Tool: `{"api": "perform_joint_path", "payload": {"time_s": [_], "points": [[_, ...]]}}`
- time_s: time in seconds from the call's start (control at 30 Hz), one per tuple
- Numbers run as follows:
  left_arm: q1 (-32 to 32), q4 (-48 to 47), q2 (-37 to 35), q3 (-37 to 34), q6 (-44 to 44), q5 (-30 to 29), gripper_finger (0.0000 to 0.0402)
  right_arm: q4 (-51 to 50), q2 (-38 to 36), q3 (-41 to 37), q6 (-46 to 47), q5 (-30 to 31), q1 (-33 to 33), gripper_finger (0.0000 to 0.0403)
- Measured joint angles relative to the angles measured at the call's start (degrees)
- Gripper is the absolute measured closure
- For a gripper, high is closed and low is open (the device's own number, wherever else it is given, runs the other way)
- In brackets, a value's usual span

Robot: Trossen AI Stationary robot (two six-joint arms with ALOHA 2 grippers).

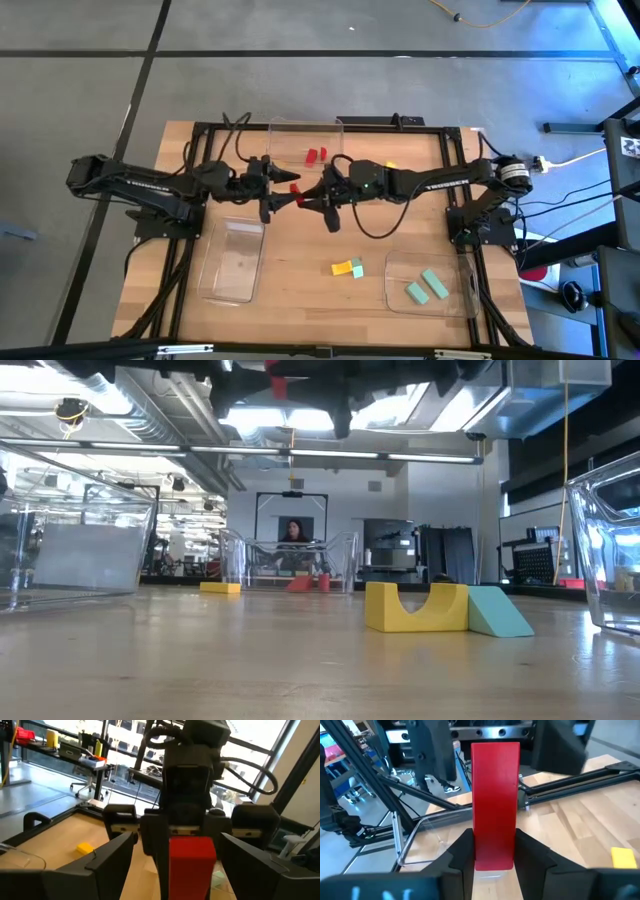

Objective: Sort & place blocks by color
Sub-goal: Put the red block on the top transparent bin

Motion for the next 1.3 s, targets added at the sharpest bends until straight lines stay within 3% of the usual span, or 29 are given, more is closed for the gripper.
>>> {"api": "perform_joint_path", "payload": {"time_s": [0.97, 1.3], "points": [[0.04, 1.69, -0.04, -0.11, -0.15, -1.01, 0.0152, 10.69, 0.24, 0.05, 1.75, 2.36, -2.91, 0.0299], [0.04, 1.53, -0.10, -0.11, -0.20, -1.31, 0.0221, 11.42, 0.24, 0.00, 0.55, 2.34, -2.90, 0.0299]]}}
